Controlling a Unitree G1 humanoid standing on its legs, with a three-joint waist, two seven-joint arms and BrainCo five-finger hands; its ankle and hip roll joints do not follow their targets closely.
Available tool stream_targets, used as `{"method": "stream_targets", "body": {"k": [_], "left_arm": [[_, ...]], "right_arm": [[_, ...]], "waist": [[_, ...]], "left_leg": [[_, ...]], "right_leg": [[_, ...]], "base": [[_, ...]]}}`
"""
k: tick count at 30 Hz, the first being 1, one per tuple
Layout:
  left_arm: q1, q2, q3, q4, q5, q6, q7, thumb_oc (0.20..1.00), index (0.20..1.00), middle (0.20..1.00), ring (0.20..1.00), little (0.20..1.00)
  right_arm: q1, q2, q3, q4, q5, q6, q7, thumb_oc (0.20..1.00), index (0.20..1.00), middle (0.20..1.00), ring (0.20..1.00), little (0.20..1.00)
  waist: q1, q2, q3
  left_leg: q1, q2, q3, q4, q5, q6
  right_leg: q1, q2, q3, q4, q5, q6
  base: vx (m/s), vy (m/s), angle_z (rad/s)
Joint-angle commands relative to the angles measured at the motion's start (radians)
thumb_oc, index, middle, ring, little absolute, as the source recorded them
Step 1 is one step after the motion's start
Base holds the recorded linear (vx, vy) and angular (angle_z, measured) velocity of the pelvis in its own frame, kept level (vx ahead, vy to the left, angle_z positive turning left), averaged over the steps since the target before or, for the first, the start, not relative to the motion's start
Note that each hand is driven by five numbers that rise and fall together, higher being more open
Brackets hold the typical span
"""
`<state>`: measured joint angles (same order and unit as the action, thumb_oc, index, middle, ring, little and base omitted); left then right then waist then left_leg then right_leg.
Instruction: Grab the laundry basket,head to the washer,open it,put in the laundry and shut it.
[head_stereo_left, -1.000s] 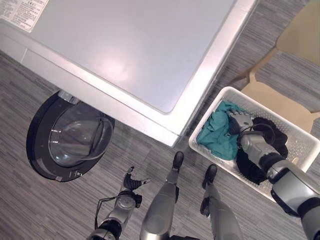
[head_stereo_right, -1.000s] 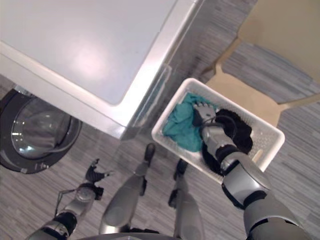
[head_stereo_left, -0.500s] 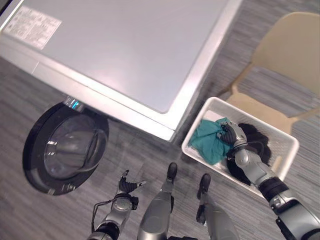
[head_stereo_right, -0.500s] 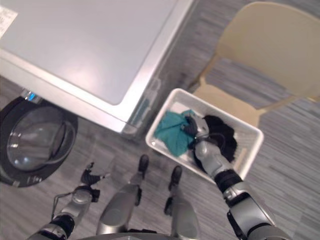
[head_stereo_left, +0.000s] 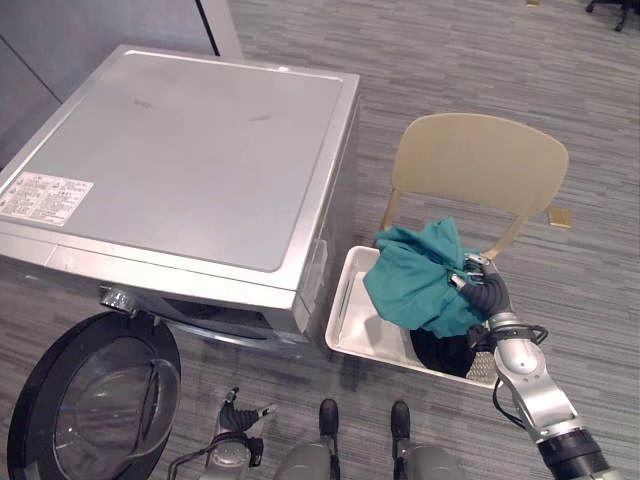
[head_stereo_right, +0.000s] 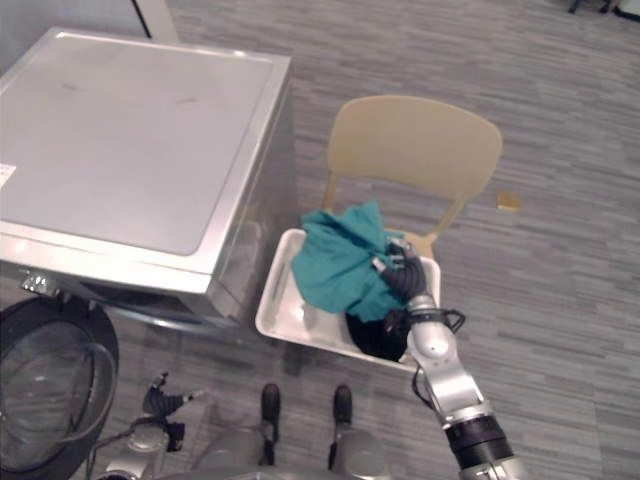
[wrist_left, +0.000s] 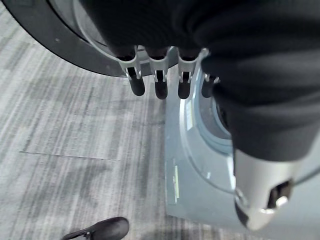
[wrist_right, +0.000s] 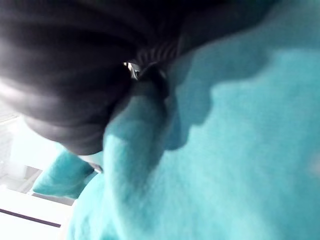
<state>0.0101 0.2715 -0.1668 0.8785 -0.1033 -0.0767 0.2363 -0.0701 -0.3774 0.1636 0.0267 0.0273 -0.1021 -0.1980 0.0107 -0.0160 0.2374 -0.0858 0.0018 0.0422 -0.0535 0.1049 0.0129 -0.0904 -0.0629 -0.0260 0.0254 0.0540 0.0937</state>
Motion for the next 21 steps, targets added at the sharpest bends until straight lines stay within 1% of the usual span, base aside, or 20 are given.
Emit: {"method": "stream_targets", "body": {"k": [1, 2, 3, 4, 5, 6, 7, 8, 9, 10, 11, 12, 13, 14, 15, 16, 18, 19, 20, 21], "left_arm": [[-0.020, 0.041, 0.001, -0.009, 0.026, -0.013, 0.016, 1.000, 1.000, 1.000, 1.000, 1.000], [-0.017, 0.045, 0.000, -0.028, 0.025, -0.016, 0.018, 1.000, 1.000, 1.000, 1.000, 1.000], [-0.011, 0.051, 0.000, -0.045, 0.023, -0.023, 0.020, 1.000, 1.000, 1.000, 1.000, 1.000], [-0.001, 0.050, -0.002, -0.081, 0.015, -0.025, 0.022, 1.000, 1.000, 1.000, 1.000, 1.000], [0.010, 0.047, -0.001, -0.129, 0.000, -0.032, 0.025, 1.000, 1.000, 1.000, 1.000, 1.000], [0.014, 0.047, -0.003, -0.170, -0.015, -0.040, 0.030, 1.000, 1.000, 1.000, 1.000, 1.000], [0.015, 0.047, -0.003, -0.172, -0.015, -0.039, 0.030, 1.000, 1.000, 1.000, 1.000, 1.000], [0.024, 0.045, -0.008, -0.223, -0.032, -0.045, 0.030, 1.000, 1.000, 1.000, 1.000, 1.000], [0.036, 0.040, -0.004, -0.272, -0.050, -0.049, 0.024, 1.000, 1.000, 1.000, 1.000, 1.000], [0.045, 0.034, -0.008, -0.343, -0.072, -0.066, 0.015, 1.000, 1.000, 1.000, 1.000, 1.000], [0.045, 0.034, -0.008, -0.344, -0.072, -0.065, 0.014, 1.000, 1.000, 1.000, 1.000, 1.000], [0.054, 0.041, -0.013, -0.398, -0.073, -0.075, 0.004, 1.000, 1.000, 1.000, 1.000, 1.000], [0.065, 0.048, -0.017, -0.442, -0.073, -0.082, -0.009, 1.000, 1.000, 1.000, 1.000, 1.000], [0.076, 0.069, -0.028, -0.531, -0.072, -0.104, -0.031, 1.000, 1.000, 1.000, 1.000, 1.000], [0.076, 0.069, -0.028, -0.532, -0.072, -0.103, -0.032, 1.000, 1.000, 1.000, 1.000, 1.000], [0.077, 0.079, -0.035, -0.565, -0.060, -0.112, -0.040, 1.000, 1.000, 1.000, 1.000, 1.000], [0.073, 0.101, -0.052, -0.652, -0.044, -0.131, -0.047, 1.000, 1.000, 1.000, 1.000, 1.000], [0.076, 0.108, -0.056, -0.675, -0.036, -0.136, -0.054, 1.000, 1.000, 1.000, 1.000, 1.000], [0.065, 0.116, -0.069, -0.708, -0.023, -0.141, -0.053, 1.000, 1.000, 1.000, 1.000, 1.000], [0.045, 0.135, -0.087, -0.768, 0.017, -0.149, -0.050, 1.000, 1.000, 1.000, 1.000, 1.000]], "right_arm": [[-0.026, -0.002, -0.024, -0.128, 0.038, -0.105, 0.019, 0.200, 0.200, 0.200, 0.200, 0.200], [-0.014, -0.001, -0.032, -0.143, 0.033, -0.107, 0.022, 0.200, 0.200, 0.200, 0.200, 0.200], [-0.012, -0.003, -0.031, -0.149, 0.027, -0.116, 0.022, 0.200, 0.200, 0.200, 0.200, 0.200], [-0.013, -0.006, -0.031, -0.168, 0.010, -0.111, 0.023, 0.200, 0.200, 0.200, 0.200, 0.200], [-0.031, -0.005, -0.012, -0.165, 0.019, -0.114, 0.026, 0.200, 0.200, 0.200, 0.200, 0.200], [-0.042, -0.012, -0.006, -0.164, 0.029, -0.122, 0.021, 0.200, 0.200, 0.200, 0.200, 0.200], [-0.043, -0.012, -0.006, -0.162, 0.029, -0.123, 0.020, 0.200, 0.200, 0.200, 0.200, 0.200], [-0.050, -0.020, -0.004, -0.170, 0.031, -0.123, 0.016, 0.200, 0.200, 0.200, 0.200, 0.200], [-0.054, -0.030, -0.006, -0.176, 0.030, -0.119, 0.019, 0.200, 0.200, 0.200, 0.200, 0.200], [-0.074, -0.058, -0.008, -0.173, 0.018, -0.120, 0.010, 0.200, 0.200, 0.200, 0.200, 0.200], [-0.075, -0.059, -0.008, -0.173, 0.018, -0.120, 0.010, 0.200, 0.200, 0.200, 0.200, 0.200], [-0.082, -0.071, -0.013, -0.180, 0.015, -0.118, 0.013, 0.200, 0.200, 0.200, 0.200, 0.200], [-0.083, -0.075, -0.016, -0.187, 0.016, -0.118, 0.016, 0.200, 0.200, 0.200, 0.200, 0.200], [-0.092, -0.083, -0.017, -0.208, 0.028, -0.125, 0.023, 0.200, 0.200, 0.200, 0.200, 0.200], [-0.093, -0.083, -0.017, -0.208, 0.028, -0.125, 0.023, 0.200, 0.200, 0.200, 0.200, 0.200], [-0.094, -0.080, -0.015, -0.214, 0.040, -0.129, 0.035, 0.200, 0.200, 0.200, 0.200, 0.200], [-0.099, -0.073, -0.002, -0.225, 0.066, -0.139, 0.056, 0.200, 0.200, 0.200, 0.200, 0.200], [-0.095, -0.071, 0.001, -0.231, 0.073, -0.138, 0.067, 0.200, 0.200, 0.200, 0.200, 0.200], [-0.092, -0.066, 0.007, -0.241, 0.085, -0.141, 0.081, 0.200, 0.200, 0.200, 0.200, 0.200], [-0.098, -0.061, 0.028, -0.241, 0.110, -0.137, 0.099, 0.200, 0.200, 0.200, 0.200, 0.200]], "waist": [[0.033, -0.009, -0.018], [0.039, -0.007, -0.032], [0.054, -0.014, -0.044], [0.069, -0.018, -0.048], [0.090, -0.021, -0.052], [0.100, -0.016, -0.049], [0.097, -0.016, -0.051], [0.105, -0.007, -0.041], [0.104, 0.005, -0.034], [0.100, 0.013, -0.008], [0.099, 0.016, -0.011], [0.092, 0.011, -0.008], [0.086, 0.011, -0.016], [0.076, -0.007, -0.019], [0.074, -0.006, -0.021], [0.070, -0.011, -0.026], [0.059, -0.016, -0.039], [0.048, -0.014, -0.052], [0.038, -0.014, -0.059], [0.040, -0.016, -0.073]], "left_leg": [[-0.050, -0.005, -0.057, 0.069, -0.096, 0.002], [-0.068, -0.001, -0.069, 0.071, -0.086, -0.001], [-0.089, -0.002, -0.077, 0.079, -0.079, -0.004], [-0.102, 0.001, -0.092, 0.079, -0.063, -0.012], [-0.140, 0.001, -0.105, 0.076, -0.017, -0.041], [-0.168, 0.003, -0.114, 0.071, 0.018, -0.062], [-0.170, 0.003, -0.117, 0.070, 0.020, -0.063], [-0.199, 0.004, -0.127, 0.056, 0.057, -0.086], [-0.220, 0.002, -0.138, 0.037, 0.081, -0.107], [-0.241, -0.011, -0.104, 0.035, 0.073, -0.109], [-0.246, -0.008, -0.106, 0.036, 0.074, -0.109], [-0.236, -0.006, -0.066, 0.051, 0.045, -0.095], [-0.229, 0.002, -0.046, 0.072, 0.024, -0.085], [-0.197, 0.007, -0.023, 0.163, -0.057, -0.065], [-0.201, 0.007, -0.025, 0.164, -0.055, -0.064], [-0.179, 0.009, -0.022, 0.175, -0.087, -0.062], [-0.101, 0.026, -0.006, 0.175, -0.129, -0.064], [-0.065, 0.037, 0.009, 0.145, -0.125, -0.066], [-0.044, 0.047, 0.027, 0.115, -0.109, -0.072], [-0.042, 0.046, 0.032, 0.078, -0.093, -0.077]], "right_leg": [[0.012, -0.012, 0.046, 0.225, -0.116, 0.060], [0.022, -0.003, 0.062, 0.243, -0.119, 0.055], [0.066, -0.002, 0.072, 0.224, -0.134, 0.052], [0.093, 0.011, 0.075, 0.194, -0.184, 0.032], [0.120, 0.034, 0.061, 0.126, -0.230, 0.000], [0.123, 0.047, 0.049, 0.085, -0.235, -0.014], [0.123, 0.048, 0.046, 0.083, -0.234, -0.014], [0.121, 0.071, 0.047, 0.049, -0.238, -0.030], [0.106, 0.081, 0.028, 0.034, -0.231, -0.036], [0.086, 0.071, -0.017, 0.014, -0.207, -0.036], [0.083, 0.074, -0.018, 0.012, -0.203, -0.036], [0.071, 0.058, -0.049, 0.005, -0.188, -0.030], [0.059, 0.047, -0.082, -0.004, -0.175, -0.024], [0.049, 0.013, -0.141, -0.021, -0.156, -0.024], [0.047, 0.014, -0.143, -0.022, -0.154, -0.024], [0.048, 0.007, -0.160, -0.027, -0.149, -0.024], [0.053, -0.001, -0.200, -0.035, -0.145, -0.027], [0.057, 0.001, -0.220, -0.042, -0.143, -0.026], [0.064, 0.000, -0.243, -0.051, -0.138, -0.023], [0.077, -0.003, -0.264, -0.061, -0.132, -0.020]], "base": [[-0.19, -0.158, 0.39], [-0.18, -0.212, 0.45], [-0.18, -0.247, 0.56], [-0.24, -0.317, 0.75], [-0.27, -0.324, 0.67], [-0.21, -0.237, 0.47], [-0.21, -0.213, 0.40], [-0.23, -0.174, 0.37], [-0.48, -0.235, 0.83], [-0.36, -0.121, 0.99], [-0.38, -0.089, 1.22], [-0.21, -0.044, 1.25], [-0.36, -0.096, 1.23], [-0.24, -0.067, 1.07], [-0.20, -0.063, 1.16], [-0.07, -0.030, 1.11], [-0.08, -0.016, 0.81], [-0.04, 0.030, 0.52], [-0.01, 0.075, 0.93], [0.03, 0.096, 1.08]]}}
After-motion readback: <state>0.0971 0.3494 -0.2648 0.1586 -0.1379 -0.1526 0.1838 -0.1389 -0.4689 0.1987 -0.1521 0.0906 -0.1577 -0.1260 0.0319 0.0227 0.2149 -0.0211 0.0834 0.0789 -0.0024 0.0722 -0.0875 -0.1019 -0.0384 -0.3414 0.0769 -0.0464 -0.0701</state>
